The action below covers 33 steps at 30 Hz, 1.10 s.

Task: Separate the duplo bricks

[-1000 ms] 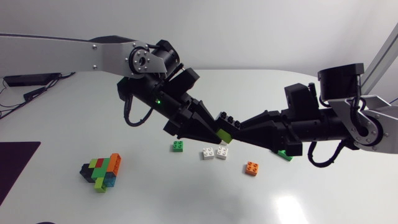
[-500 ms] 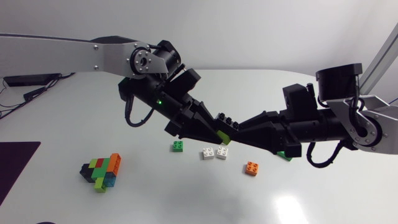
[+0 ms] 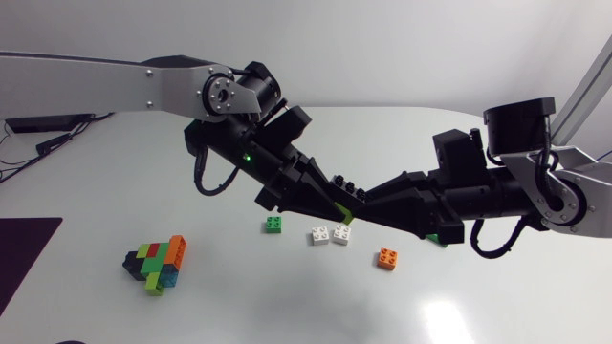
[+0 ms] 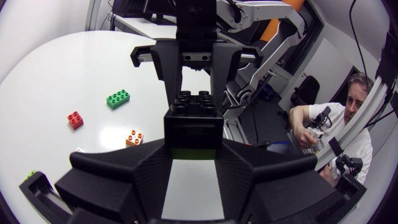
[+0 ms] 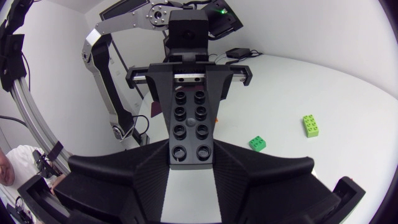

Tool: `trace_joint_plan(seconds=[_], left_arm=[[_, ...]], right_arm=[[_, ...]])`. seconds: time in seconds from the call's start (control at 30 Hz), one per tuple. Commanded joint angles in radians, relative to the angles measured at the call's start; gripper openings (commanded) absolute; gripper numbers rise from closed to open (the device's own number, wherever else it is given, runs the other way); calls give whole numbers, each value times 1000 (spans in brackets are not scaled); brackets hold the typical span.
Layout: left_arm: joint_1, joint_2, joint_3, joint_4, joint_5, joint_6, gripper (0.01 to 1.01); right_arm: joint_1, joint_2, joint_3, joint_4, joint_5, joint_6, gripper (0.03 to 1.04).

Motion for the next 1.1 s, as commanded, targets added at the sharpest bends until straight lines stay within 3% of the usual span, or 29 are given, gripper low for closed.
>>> trace_joint_plan(seconds=[0.0, 0.07, 0.1, 0.23, 0.3, 0.63, 1.07], left_arm=[[-22, 13, 28, -3, 27, -13, 343], [-18, 13, 29, -3, 27, -11, 338], [-15, 11, 29, -3, 27, -10, 338], [-11, -2, 19, -6, 18, -2, 338], [-12, -12, 8, -9, -2, 7, 338], [-20, -54, -18, -32, -100, 44, 338], [-28, -54, -24, -59, -123, 71, 338]], right_arm=[[12, 11, -11, 12, 6, 28, 280], [12, 9, -13, 12, 6, 26, 315], [12, 6, -14, 12, 6, 25, 382], [2, 2, -8, 9, 1, 26, 849], [-6, -4, -2, 8, -4, 25, 946], [-6, -26, 25, -15, -1, 5, 943], [43, -32, 27, -66, 59, -64, 774]])
